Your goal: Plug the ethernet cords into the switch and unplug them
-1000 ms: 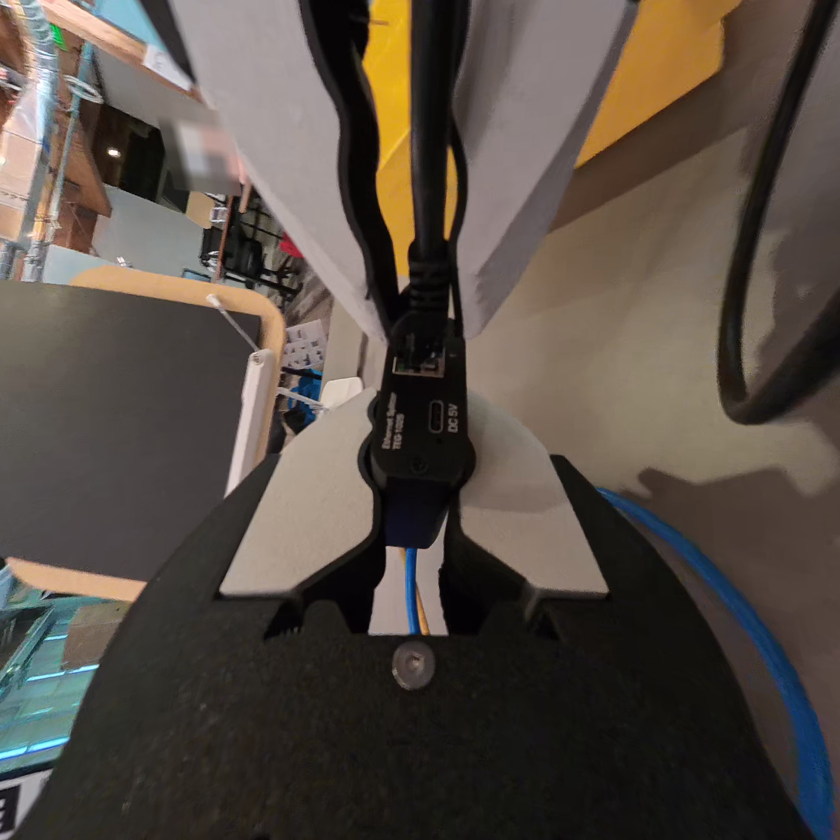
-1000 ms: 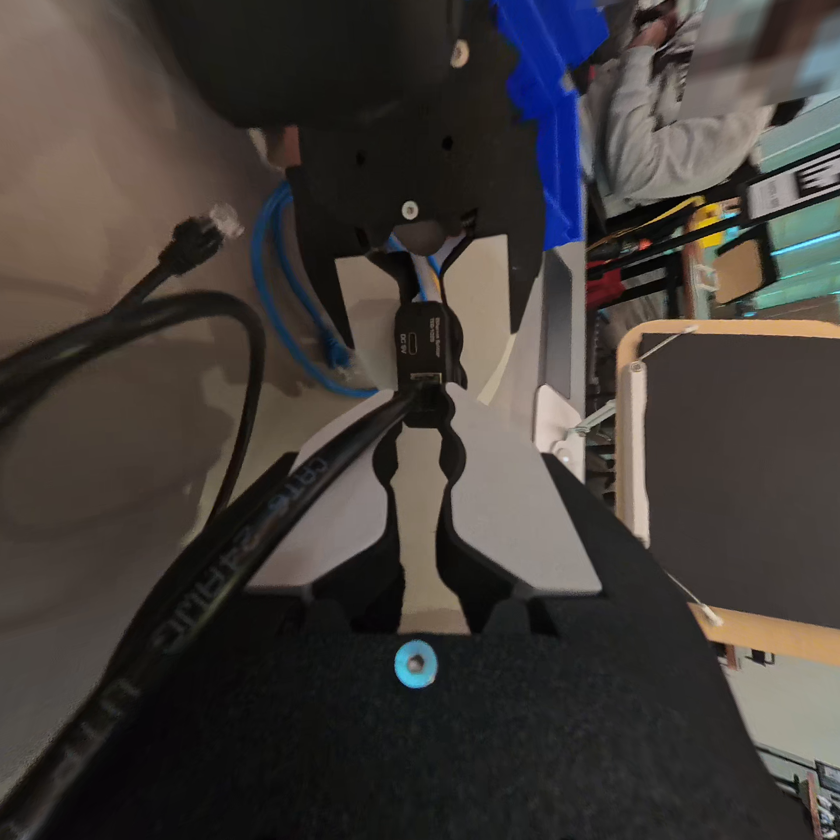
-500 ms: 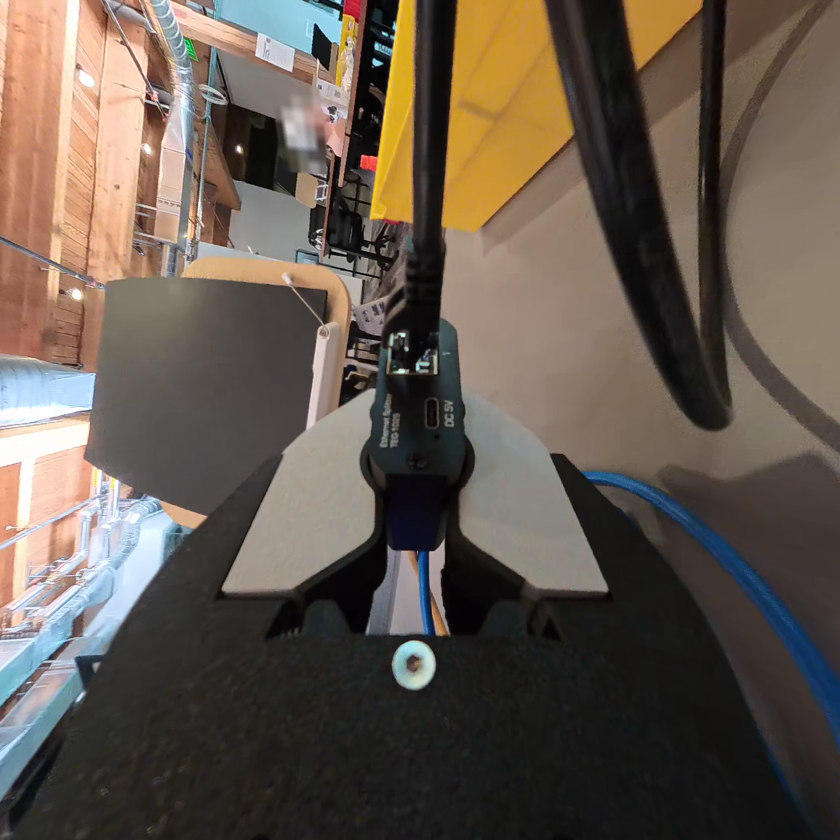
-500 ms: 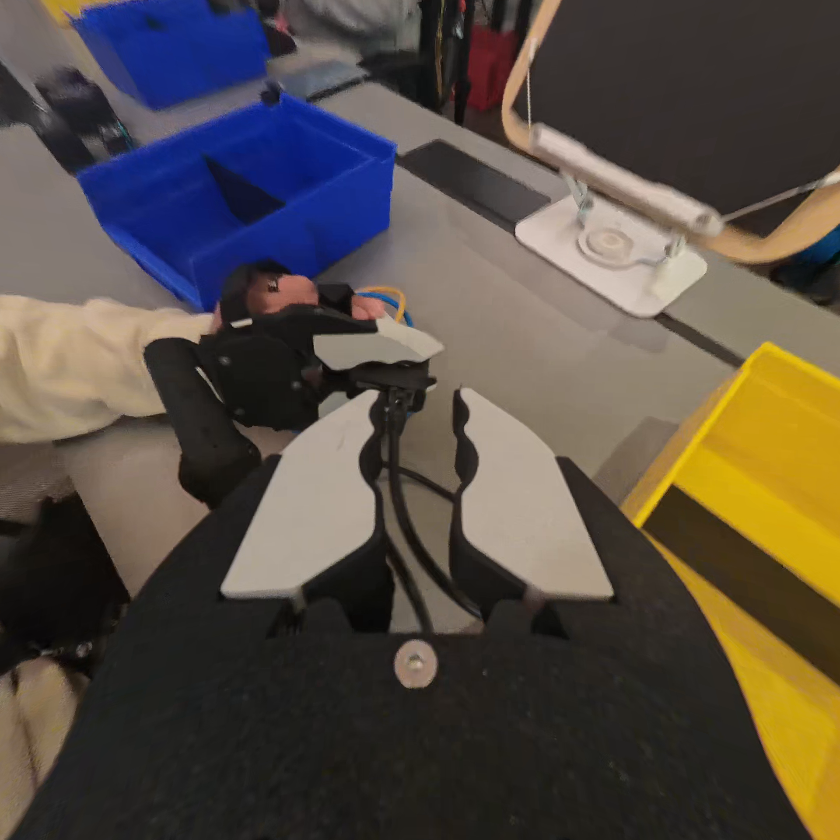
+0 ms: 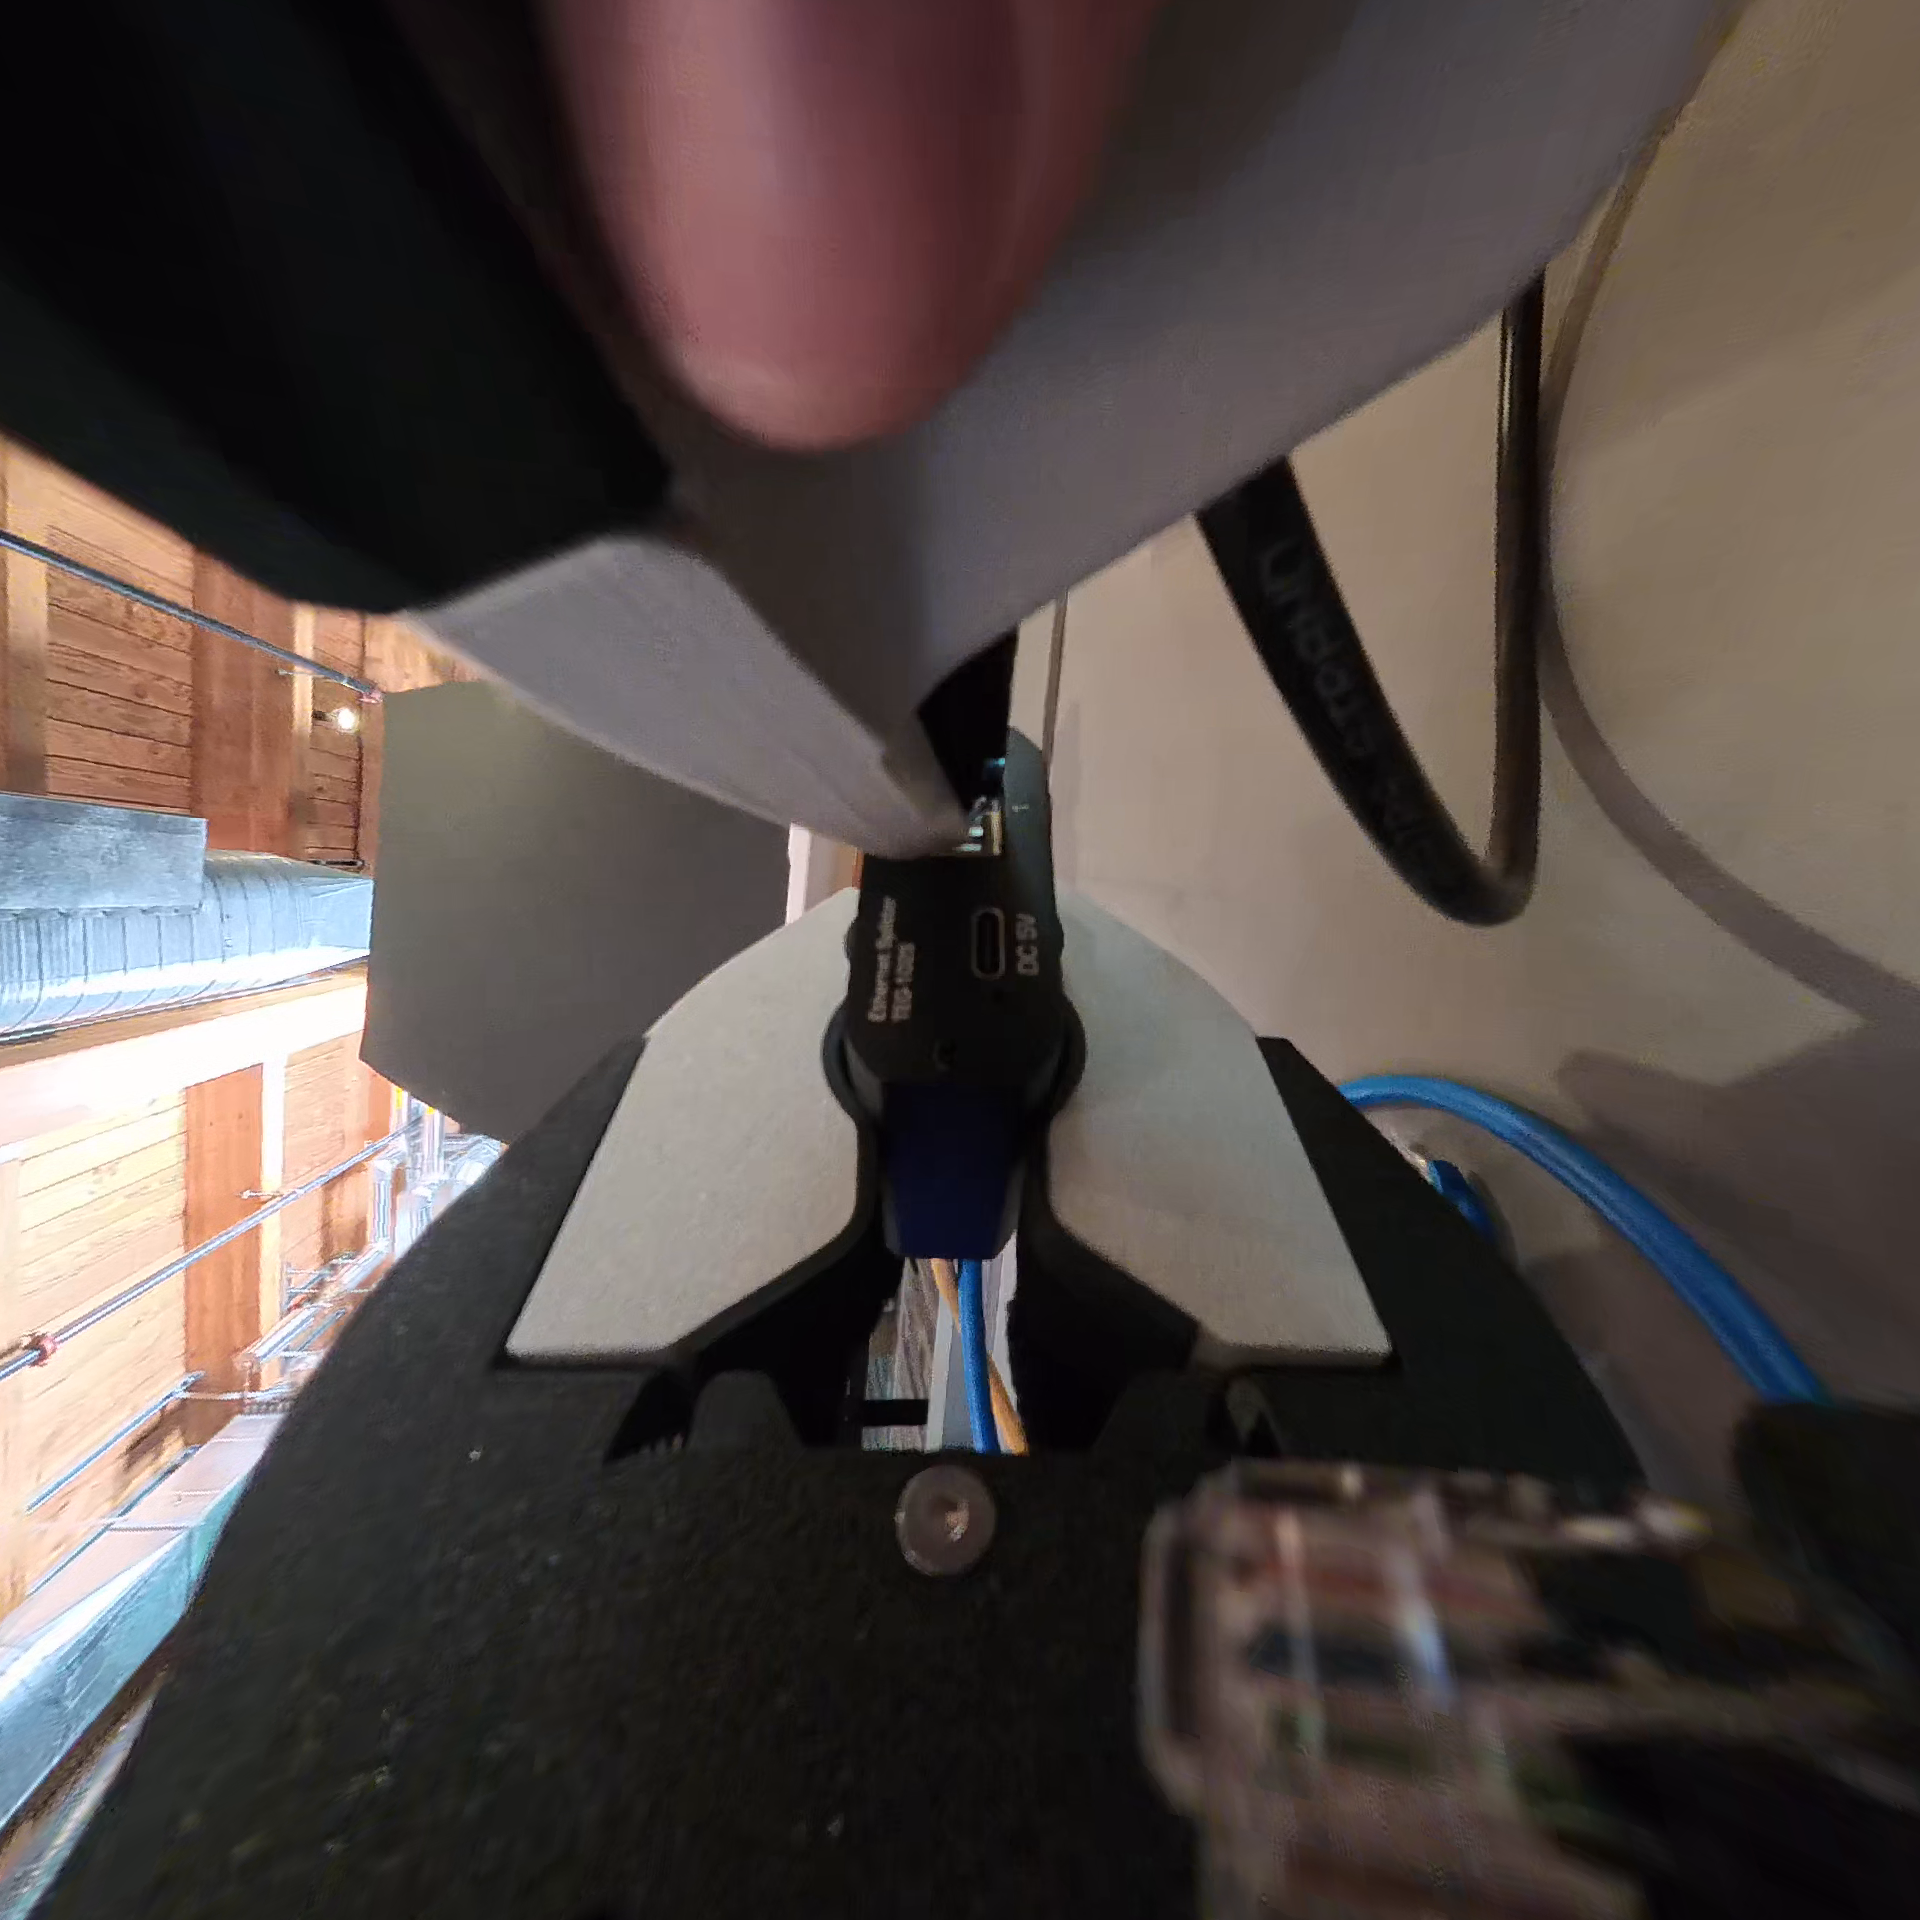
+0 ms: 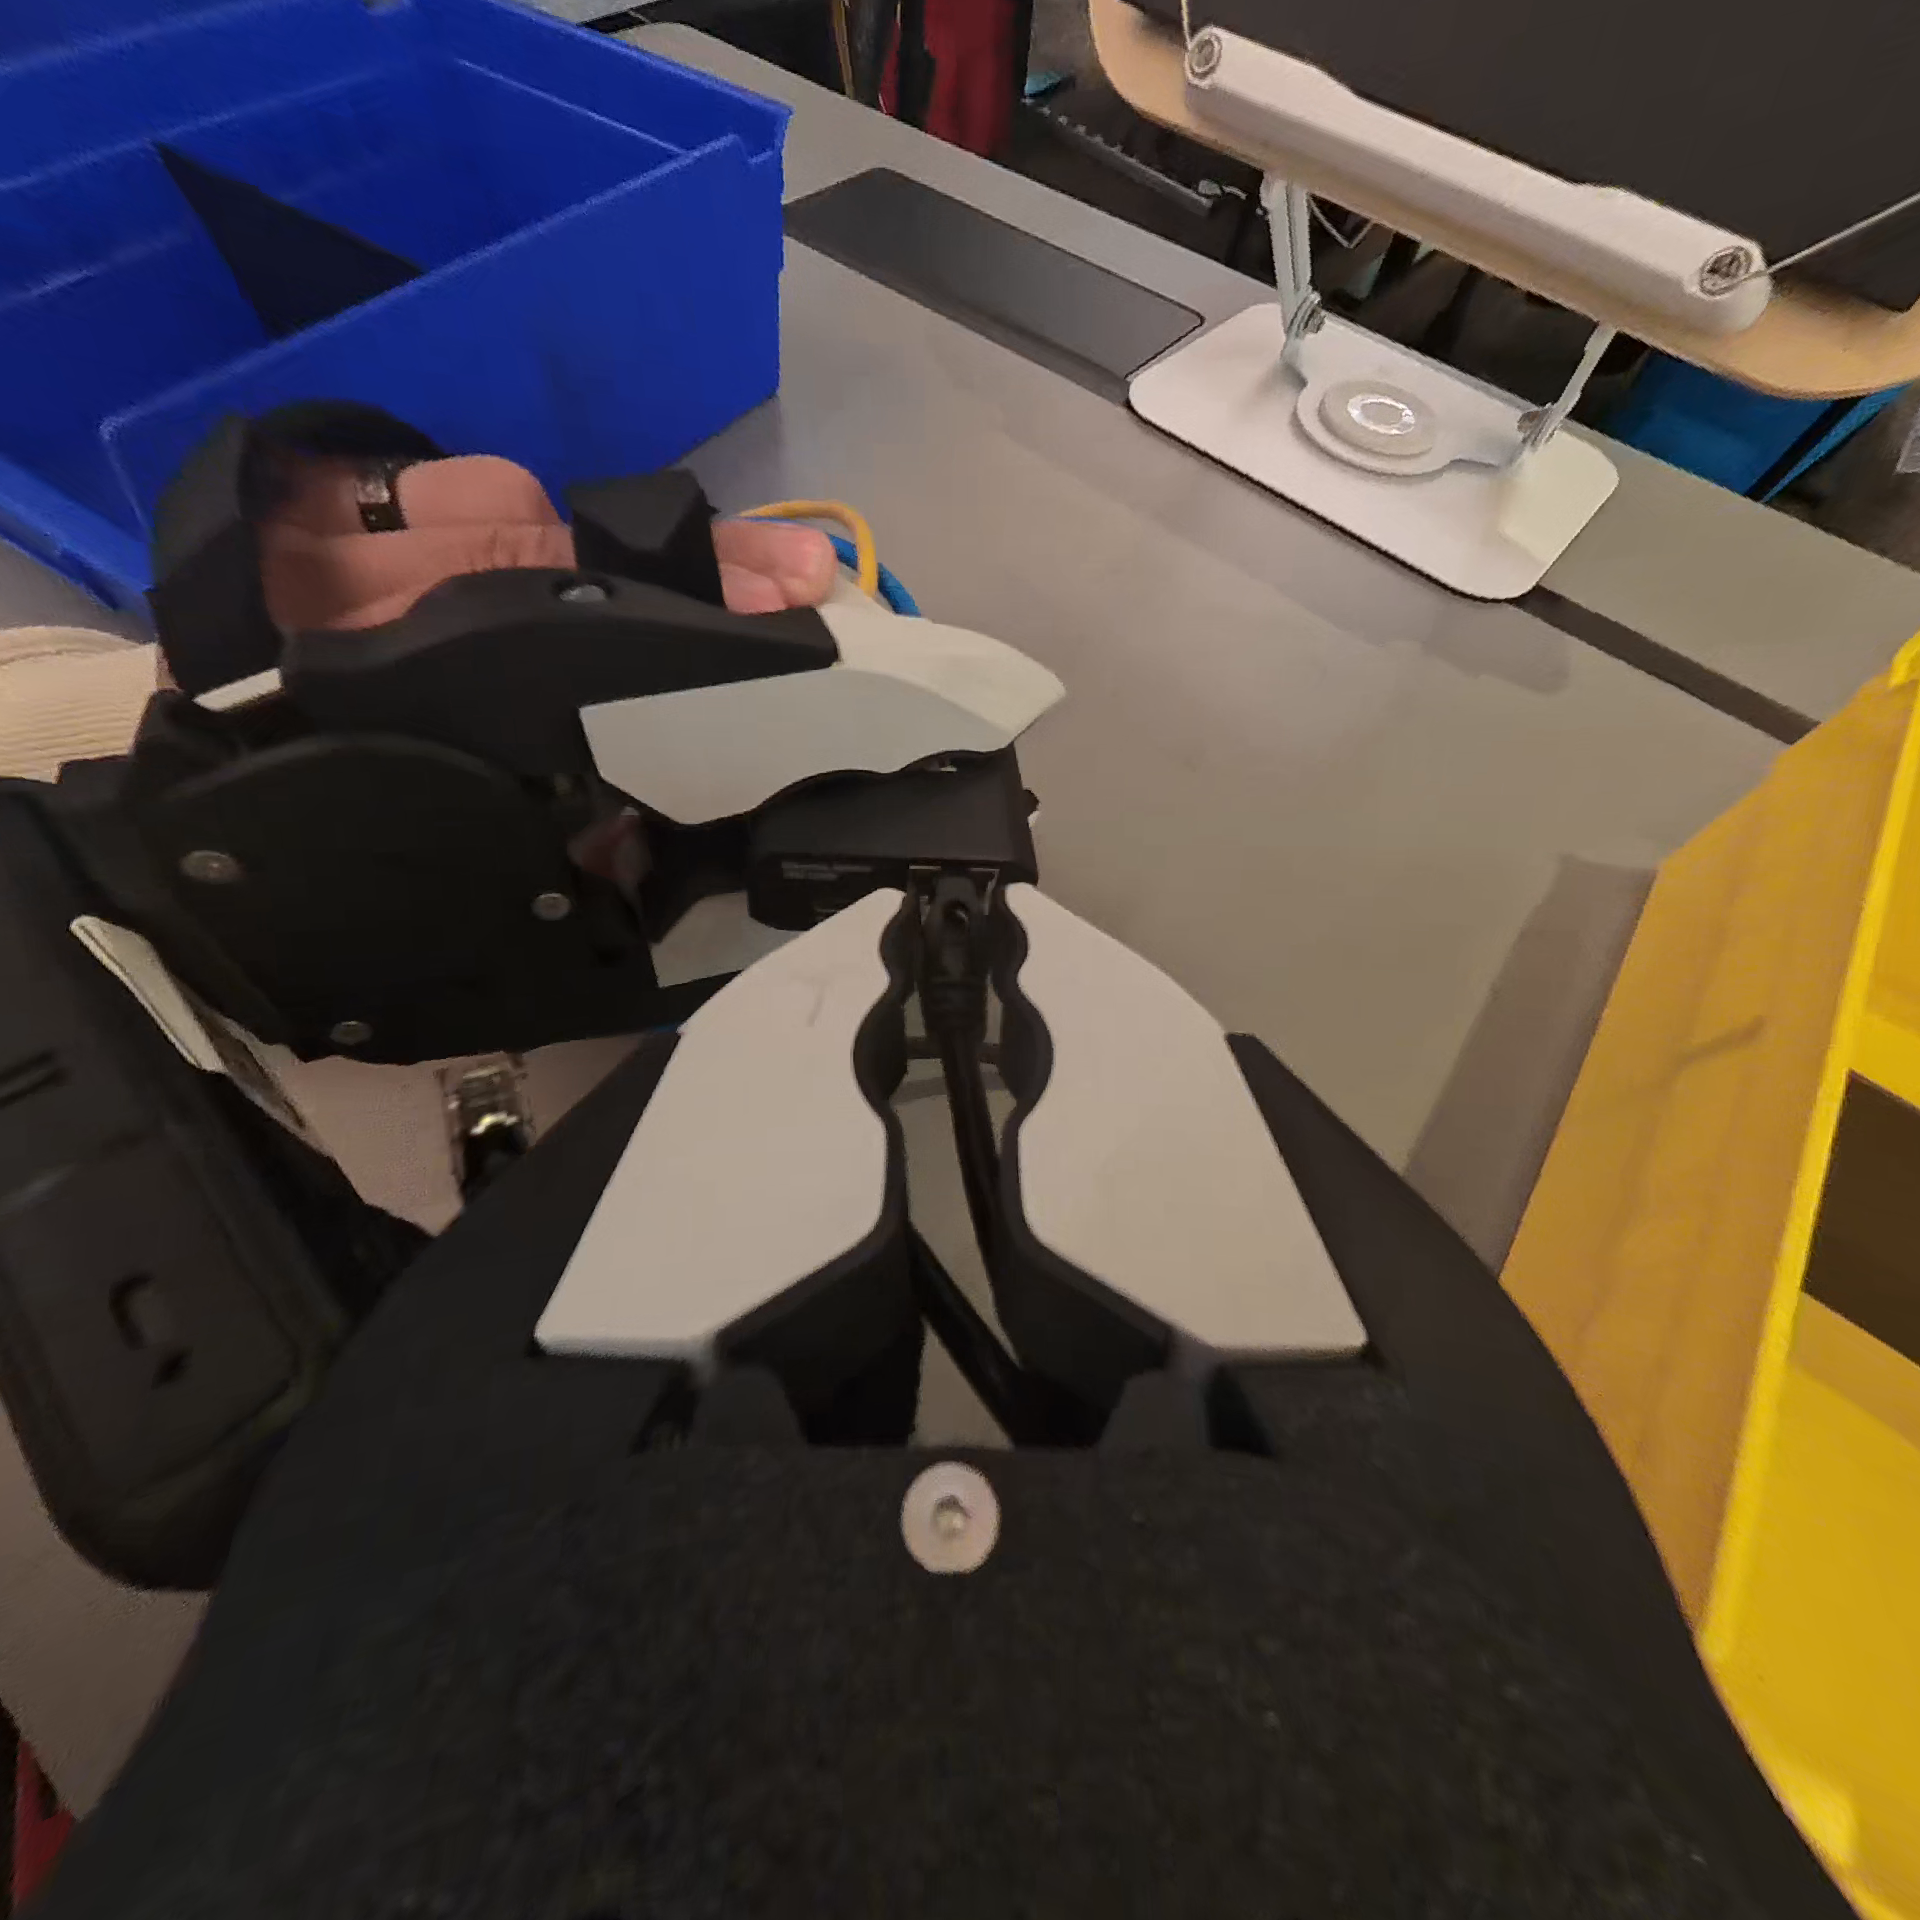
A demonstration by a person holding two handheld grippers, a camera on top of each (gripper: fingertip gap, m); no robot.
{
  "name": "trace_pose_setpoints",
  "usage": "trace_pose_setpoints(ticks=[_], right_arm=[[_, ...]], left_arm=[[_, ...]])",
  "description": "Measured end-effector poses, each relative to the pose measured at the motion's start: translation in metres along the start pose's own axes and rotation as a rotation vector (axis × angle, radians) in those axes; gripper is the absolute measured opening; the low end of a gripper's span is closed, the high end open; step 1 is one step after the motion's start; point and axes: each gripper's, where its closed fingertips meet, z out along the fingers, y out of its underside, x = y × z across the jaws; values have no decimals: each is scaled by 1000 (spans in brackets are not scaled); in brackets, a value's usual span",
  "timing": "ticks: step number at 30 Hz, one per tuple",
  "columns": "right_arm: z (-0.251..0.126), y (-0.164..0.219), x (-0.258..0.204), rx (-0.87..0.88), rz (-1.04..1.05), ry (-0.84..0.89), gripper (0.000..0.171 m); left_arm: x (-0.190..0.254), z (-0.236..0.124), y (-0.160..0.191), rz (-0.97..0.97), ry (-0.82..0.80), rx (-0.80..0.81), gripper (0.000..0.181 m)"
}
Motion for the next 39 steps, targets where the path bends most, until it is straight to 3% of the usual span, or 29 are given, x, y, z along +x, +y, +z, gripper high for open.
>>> trace_pose_setpoints(ticks=[10,11,13,14,16,19,26,28,29,30,33,39], right_arm=[[-8,6,6,21,77,-52,12],[-15,10,11,23,109,-41,12],[-34,22,25,22,184,-54,12],[-43,22,27,66,277,-106,12],[-48,22,24,79,277,-125,12],[-38,15,9,64,238,-166,12],[-2,49,4,-28,209,-122,19],[1,40,-11,20,242,-213,25],[2,35,-14,35,207,-233,21],[0,30,-18,31,157,-271,0],[-17,3,-14,26,56,-304,0],[-114,-114,4,288,-165,-299,0]], left_arm=[[-1,3,-6,-9,13,-36,27],[-5,8,12,-30,-5,-145,26],[-12,24,89,-154,53,-408,26],[-26,23,96,-222,28,-339,26],[-47,8,44,-230,-56,-140,25],[-37,7,-2,-7,-146,-107,25],[-38,-1,0,-267,-58,11,25],[-41,-2,6,-279,-75,12,25],[-42,-2,10,-288,-75,6,25],[-41,-2,13,-304,-69,0,25],[-42,-4,17,-362,-52,3,25],[-36,-1,23,-376,-29,-14,25]])
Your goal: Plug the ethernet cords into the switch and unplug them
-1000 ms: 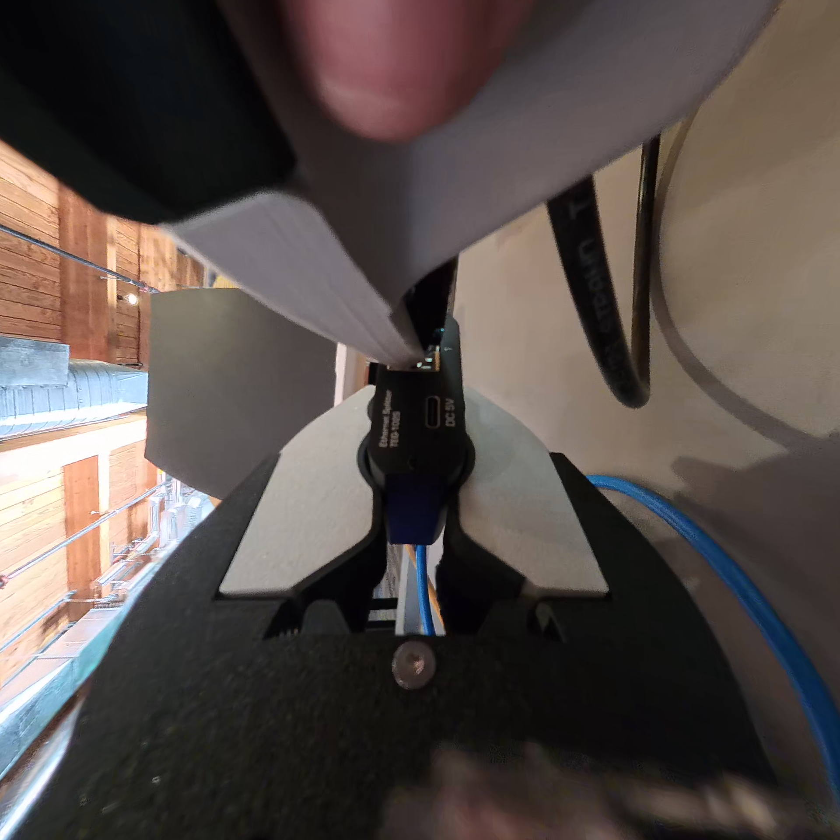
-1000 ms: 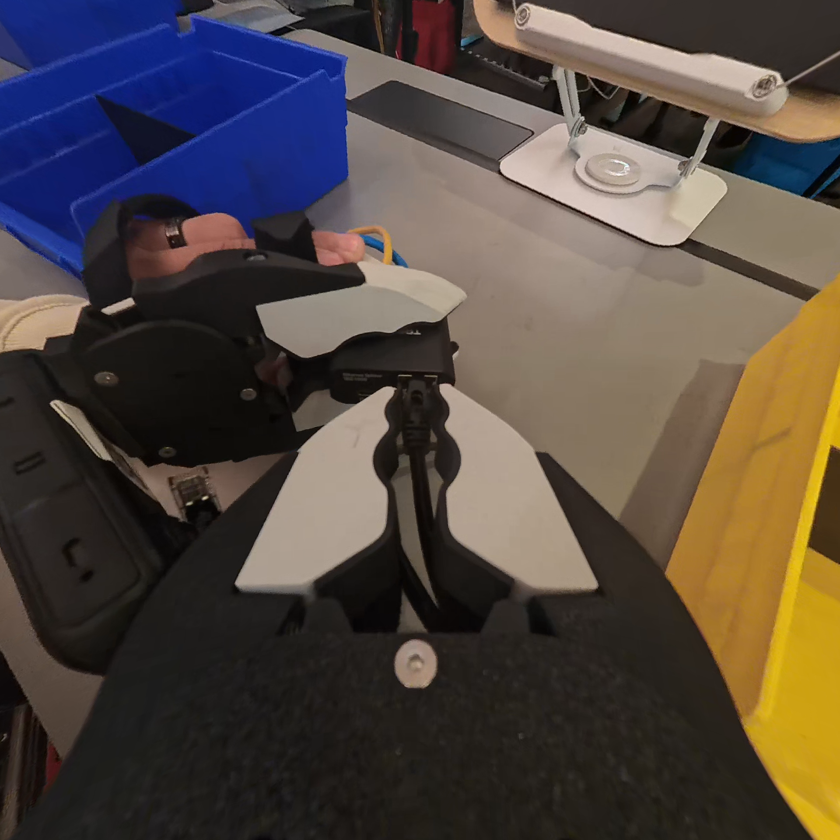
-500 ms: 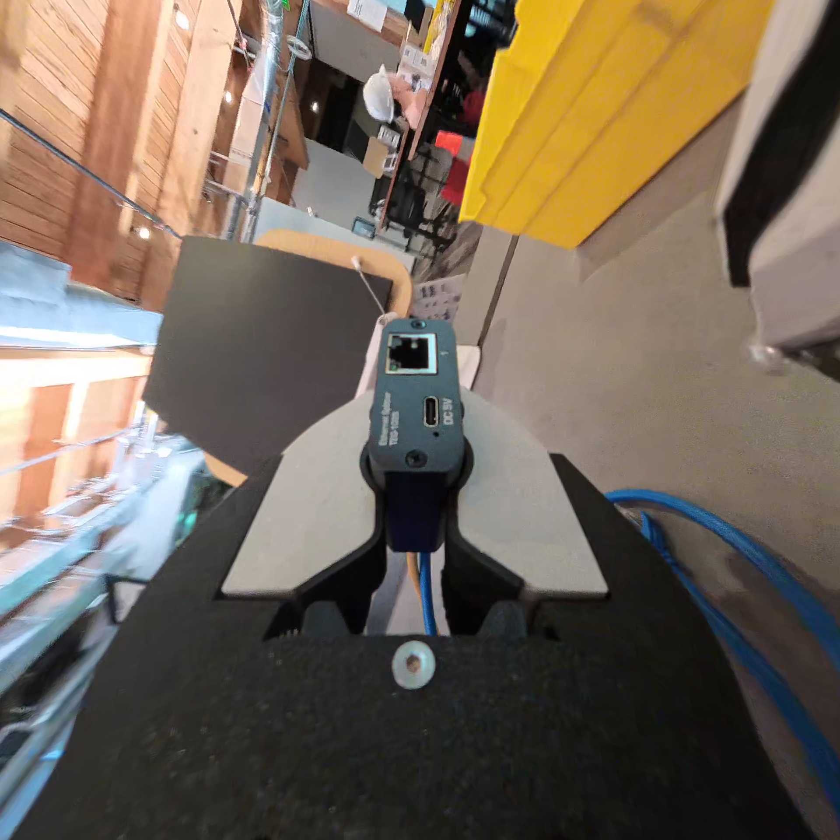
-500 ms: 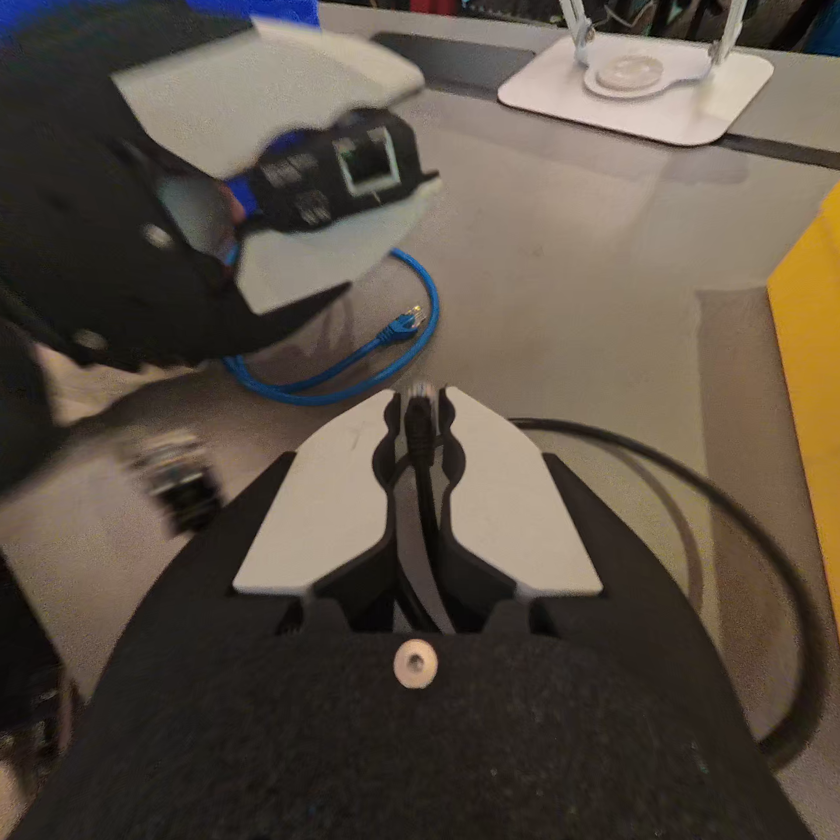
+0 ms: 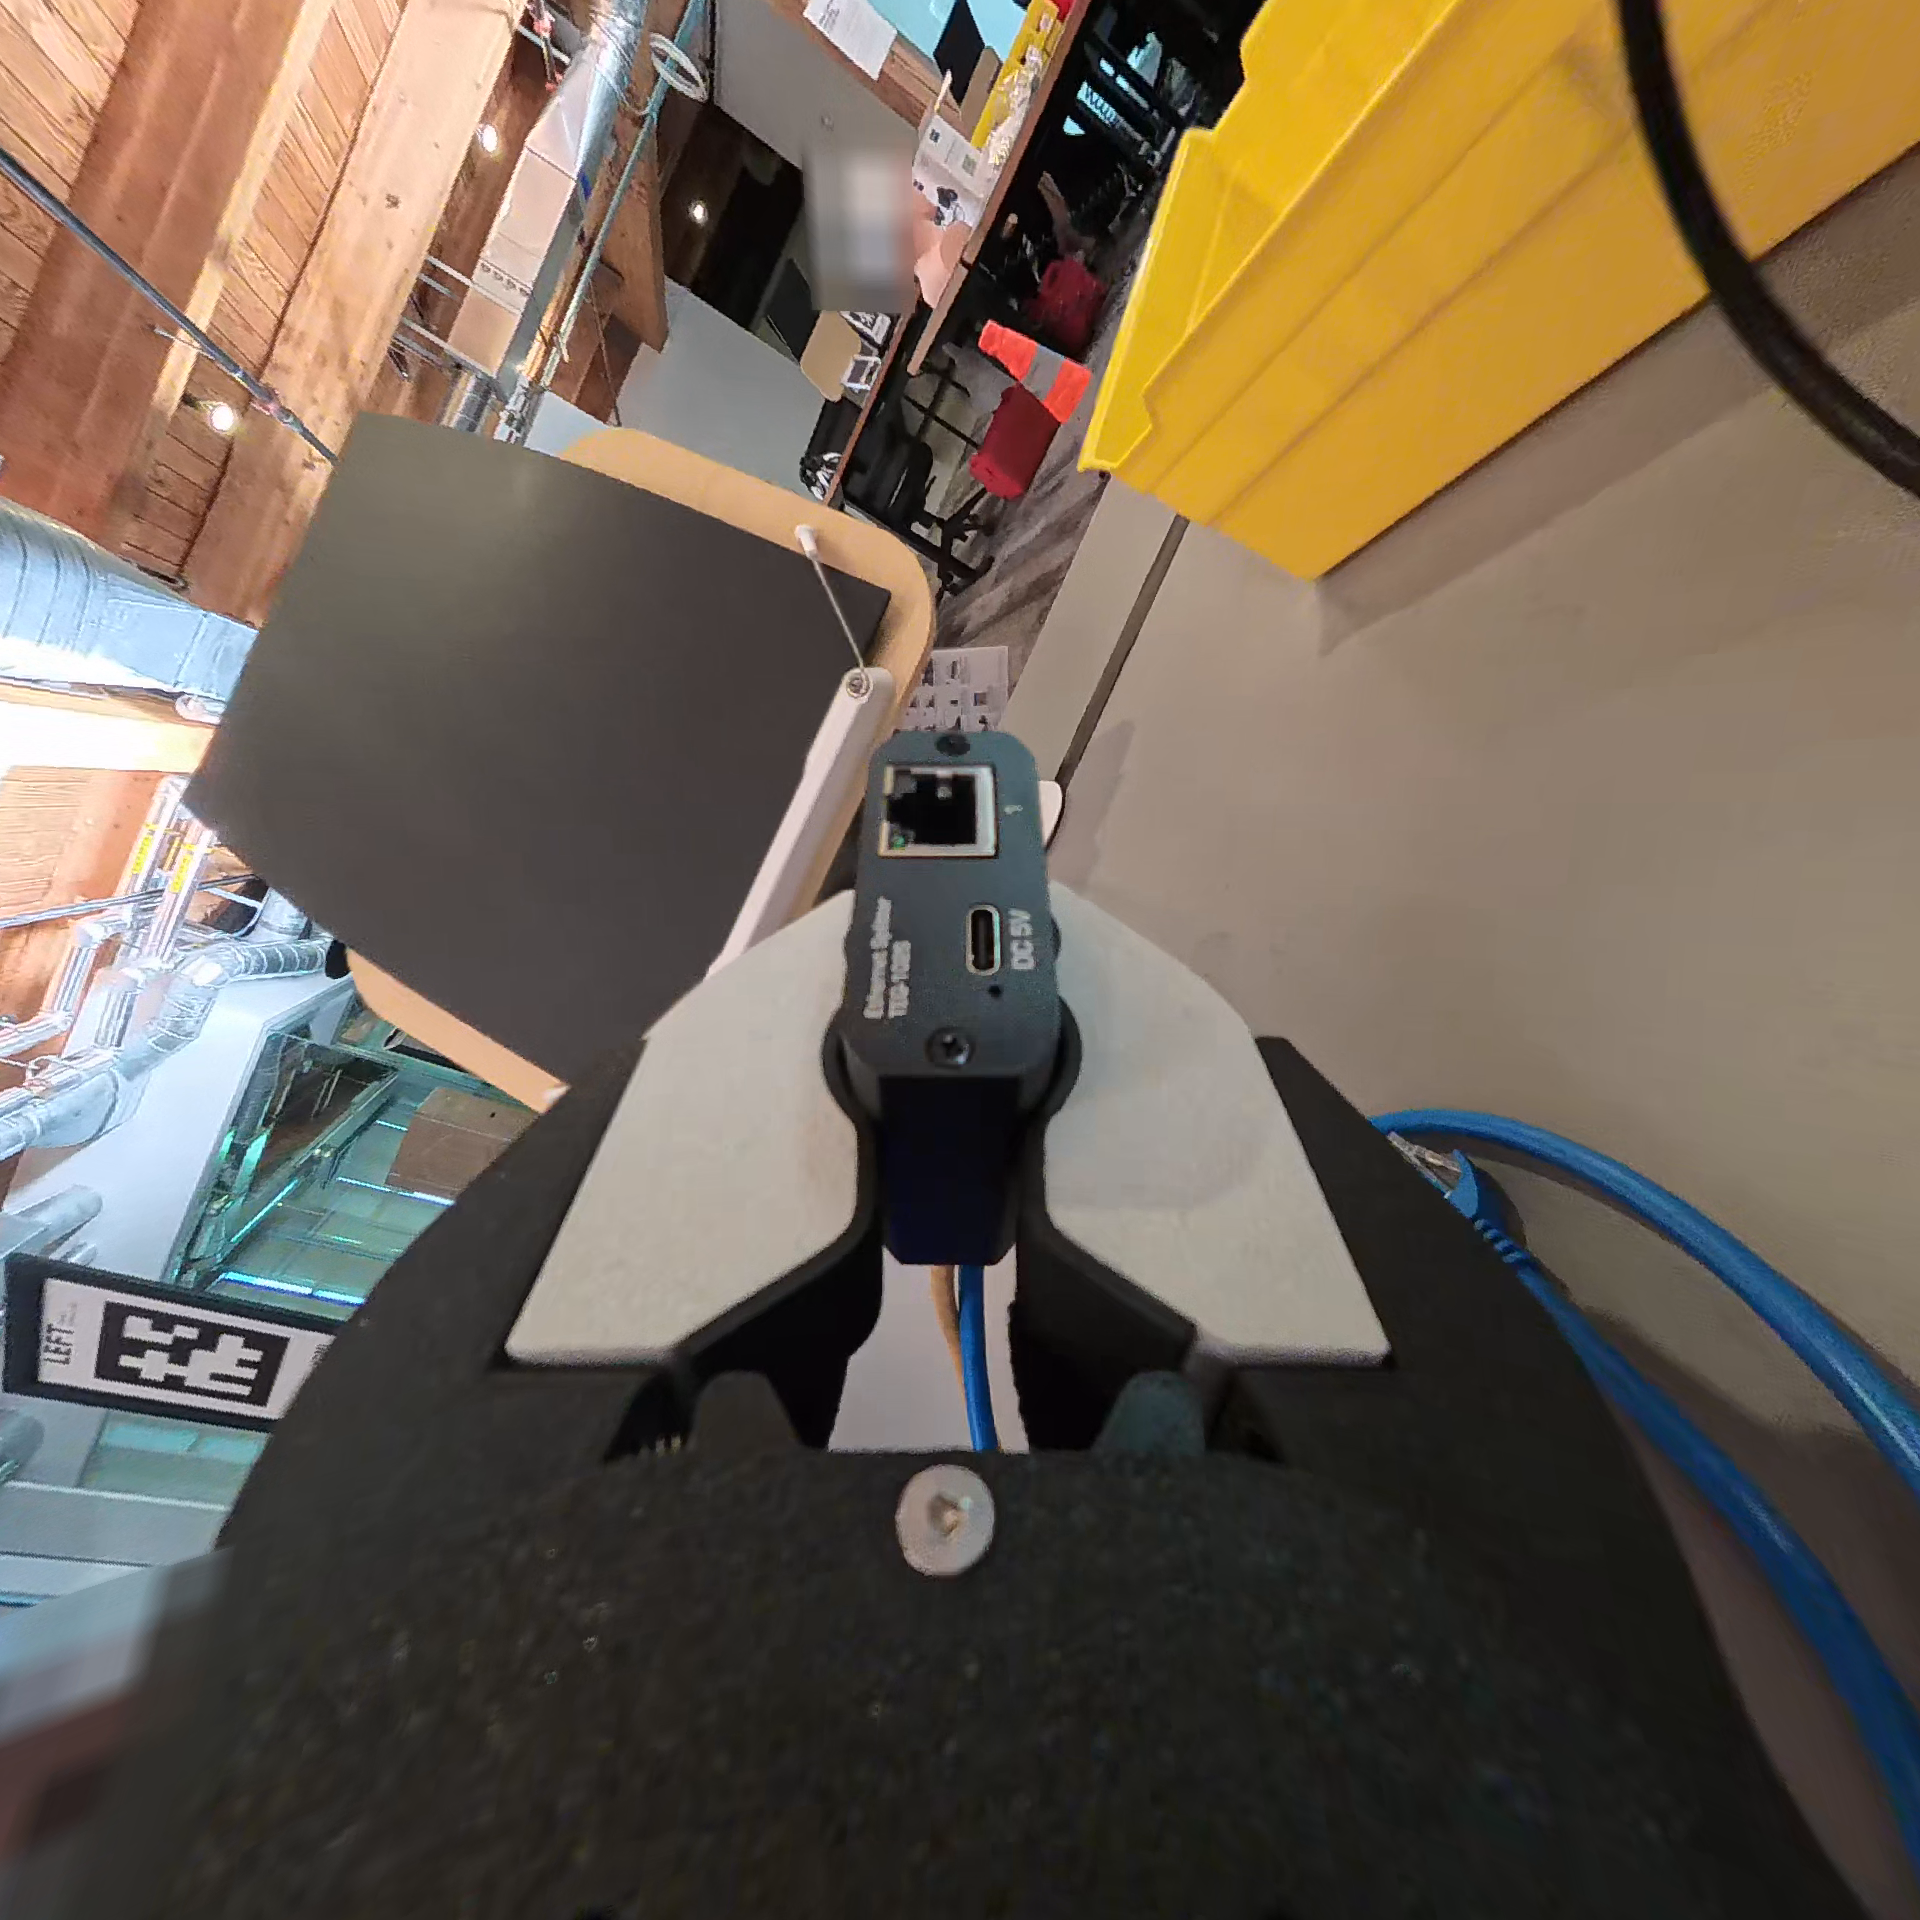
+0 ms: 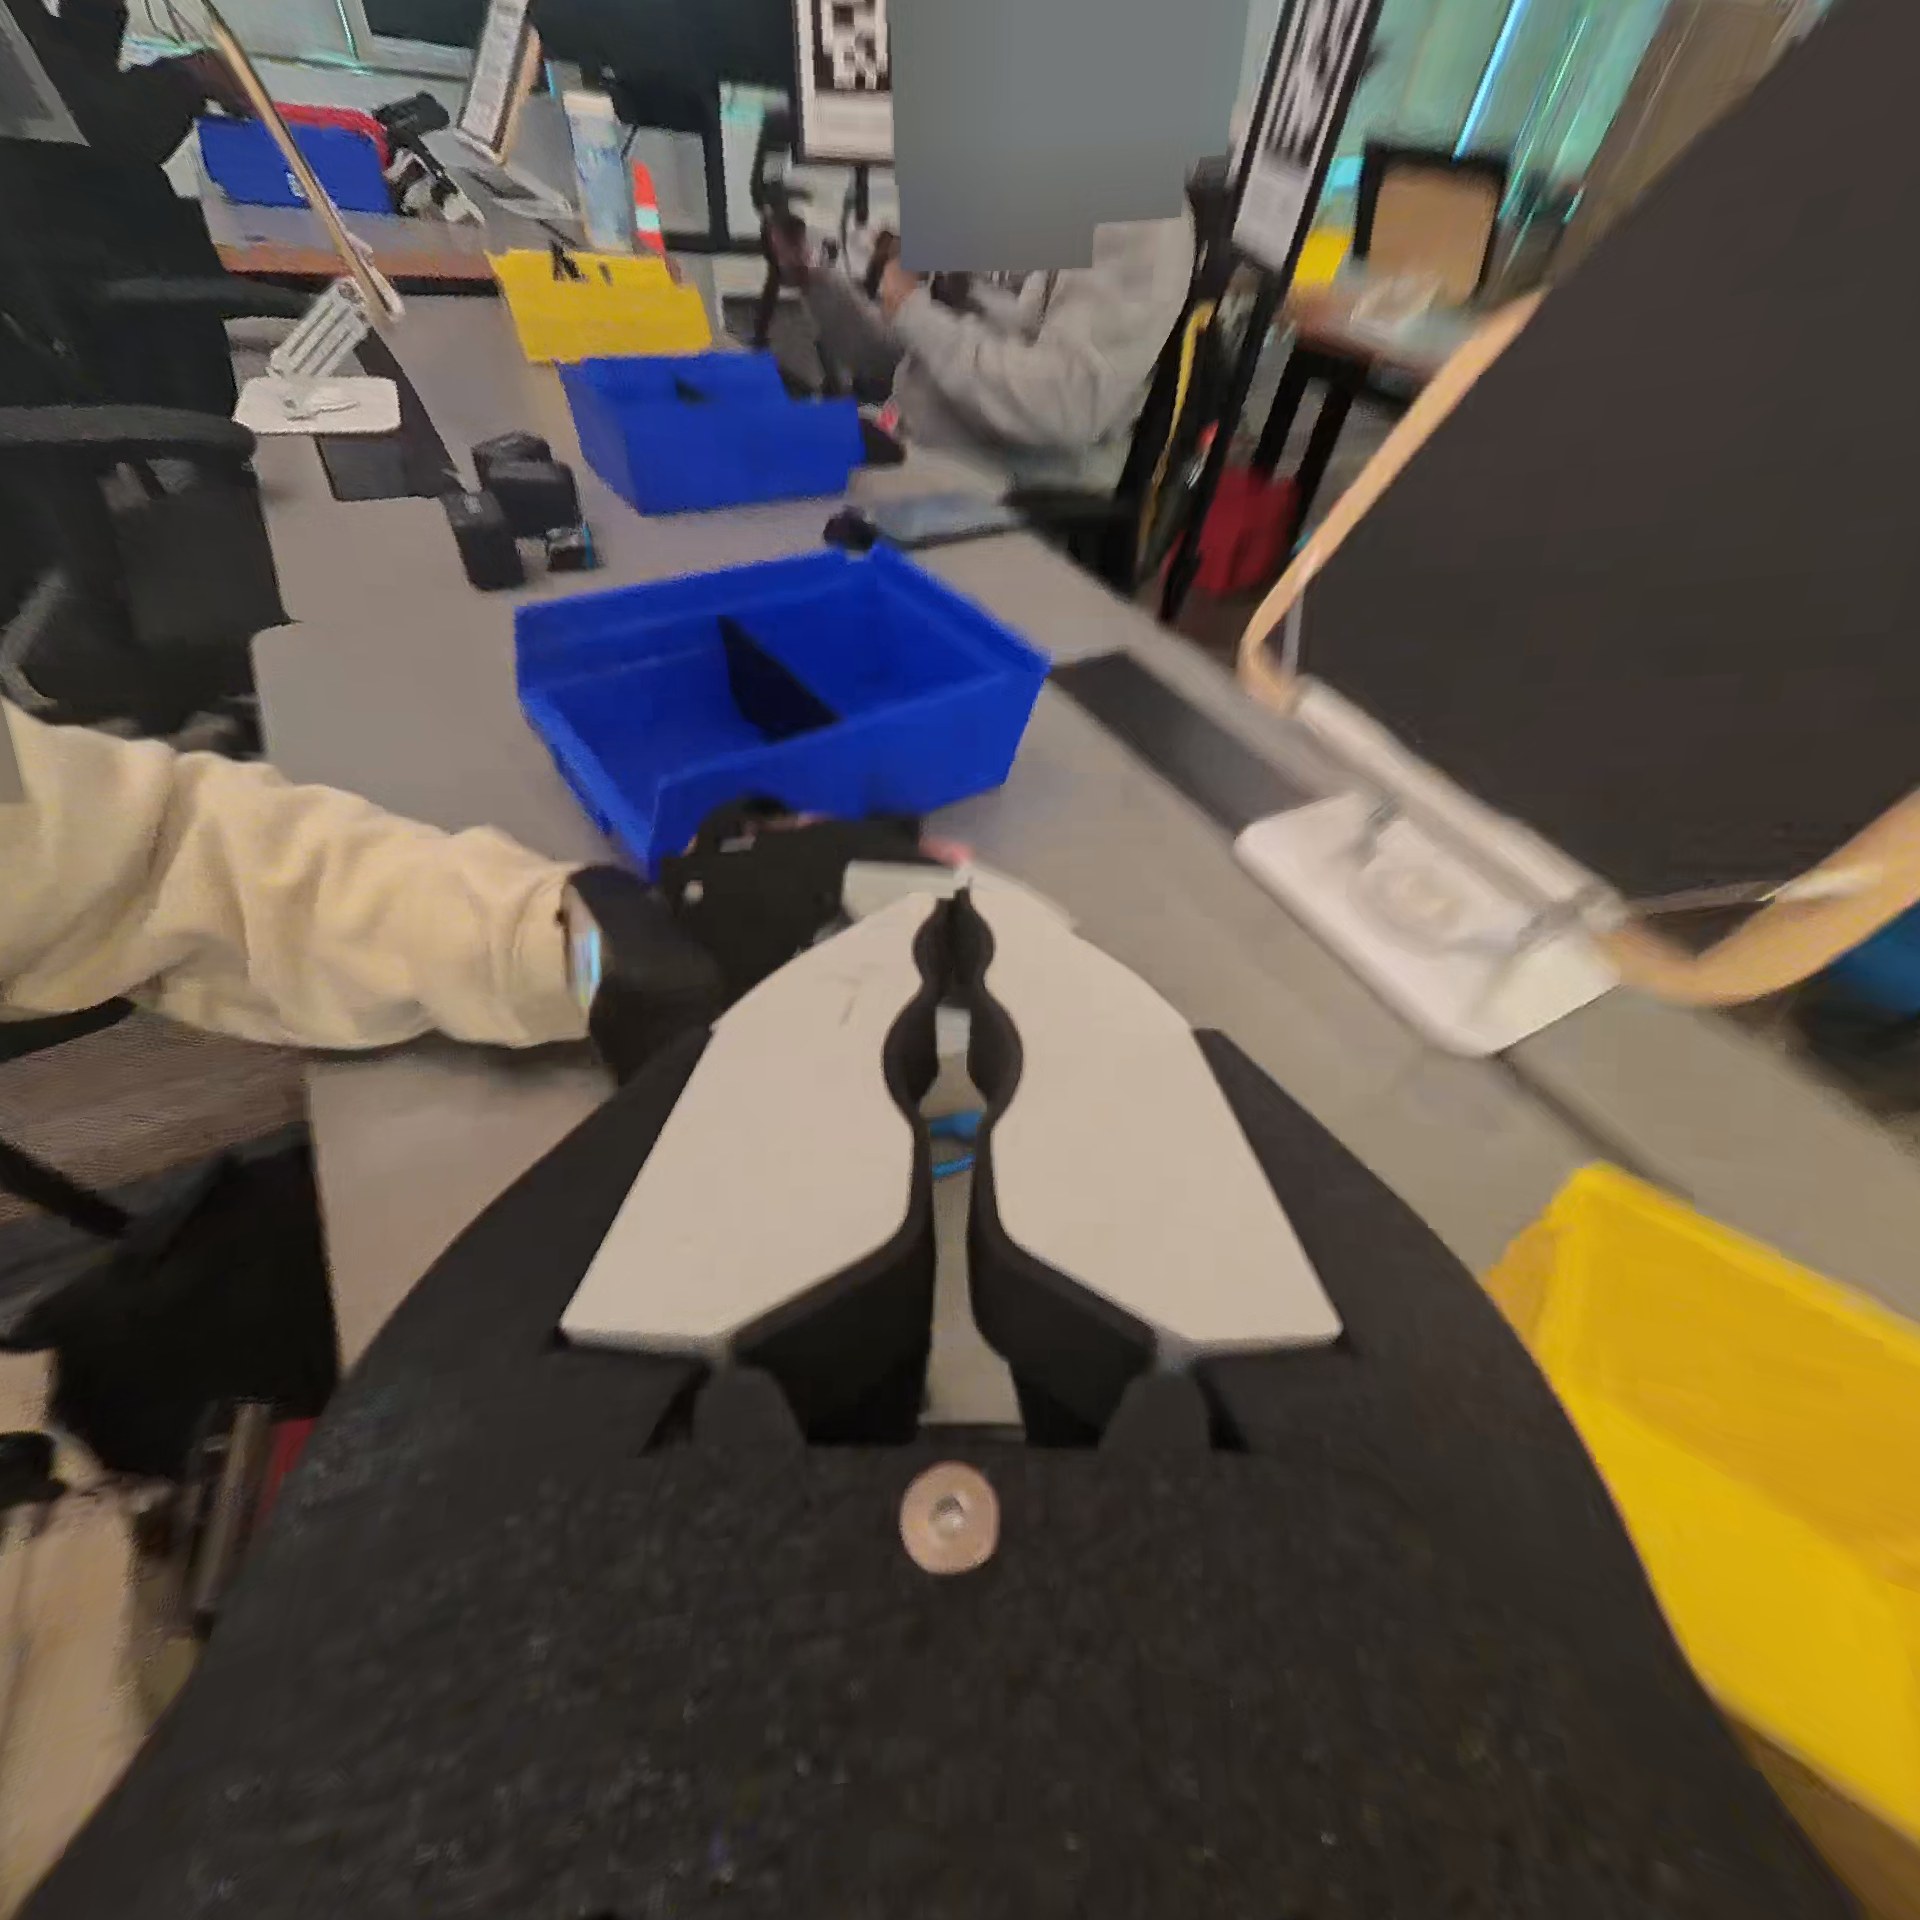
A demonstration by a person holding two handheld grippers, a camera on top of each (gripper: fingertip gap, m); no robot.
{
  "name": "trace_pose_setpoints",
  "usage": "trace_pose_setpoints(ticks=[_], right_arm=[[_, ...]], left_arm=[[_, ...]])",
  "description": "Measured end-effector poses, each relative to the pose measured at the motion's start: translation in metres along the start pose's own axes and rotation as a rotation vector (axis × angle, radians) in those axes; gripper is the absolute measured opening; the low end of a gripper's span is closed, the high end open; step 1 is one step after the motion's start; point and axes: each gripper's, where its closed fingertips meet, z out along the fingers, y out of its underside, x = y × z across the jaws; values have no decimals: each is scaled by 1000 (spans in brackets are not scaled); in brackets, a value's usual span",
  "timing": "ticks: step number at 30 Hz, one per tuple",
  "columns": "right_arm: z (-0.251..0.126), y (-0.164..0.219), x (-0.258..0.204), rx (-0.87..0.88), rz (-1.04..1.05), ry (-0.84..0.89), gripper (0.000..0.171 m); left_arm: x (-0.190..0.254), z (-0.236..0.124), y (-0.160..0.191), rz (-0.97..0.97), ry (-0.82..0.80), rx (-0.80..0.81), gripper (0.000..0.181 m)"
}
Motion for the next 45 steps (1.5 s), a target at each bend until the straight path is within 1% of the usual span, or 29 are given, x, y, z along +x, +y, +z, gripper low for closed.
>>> trace_pose_setpoints(ticks=[3,4,5,6,7,8,9,10,12,14,15,16,17,18,20,21,23,24,26,27,28,30,33,35,37,40,42,43,45], right_arm=[[-41,-51,26,25,-138,124,0],[-52,-58,30,18,-141,122,0],[-59,-57,33,-10,-130,105,0],[-65,-46,35,-75,-108,79,0],[-69,-27,35,-160,-84,46,0],[-70,-3,29,-235,-64,-10,13],[-68,21,17,-297,-53,-74,36],[-65,45,6,-352,-90,-116,47],[-49,86,-12,-428,-263,-154,68],[-28,119,-15,-562,-417,-163,72],[-17,127,-13,-613,-477,-171,77],[-5,127,-9,-620,-524,-192,77],[7,126,-6,-611,-544,-233,77],[18,127,-1,-616,-531,-282,81],[32,150,4,-730,-465,-408,108],[39,162,14,-781,-531,-401,113],[51,175,28,-822,-661,-370,108],[53,179,28,-845,-659,-390,98],[55,177,29,-835,-696,-419,34],[55,173,30,-811,-721,-429,6],[55,169,31,-800,-710,-425,5],[45,161,36,-864,-630,-422,5],[30,120,52,-817,-628,-316,5],[15,81,71,-771,-652,-185,5],[-6,39,100,-729,-714,-15,5],[-53,1,160,-806,-871,266,5],[-88,-3,203,-919,-987,435,5],[-101,1,220,-966,-1011,490,5],[-118,26,242,-1045,-1006,505,5]], left_arm=[[7,2,2,13,20,-13,25],[9,3,3,22,24,-19,25],[10,4,4,32,22,-26,25],[10,4,5,42,22,-30,25],[11,5,6,47,22,-34,25],[10,5,6,49,20,-35,25],[10,5,6,48,19,-35,25],[9,5,7,46,18,-36,26],[7,6,8,42,16,-38,25],[7,6,9,30,18,-36,25],[7,6,10,21,24,-37,25],[7,7,10,10,32,-38,25],[7,7,11,2,37,-39,25],[7,7,12,-2,40,-39,25],[7,8,13,6,41,-42,25],[7,8,13,14,40,-43,25],[7,8,14,27,35,-44,25],[7,8,14,30,35,-45,25],[8,8,14,26,40,-44,25],[9,8,14,22,44,-44,25],[8,8,14,19,45,-46,25],[8,8,15,15,46,-49,25],[8,9,17,7,53,-52,25],[10,10,17,6,59,-56,25],[12,9,17,10,61,-55,26],[14,9,14,21,60,-50,25],[15,8,13,30,60,-48,25],[15,8,13,34,59,-48,25],[16,8,12,40,59,-49,25]])
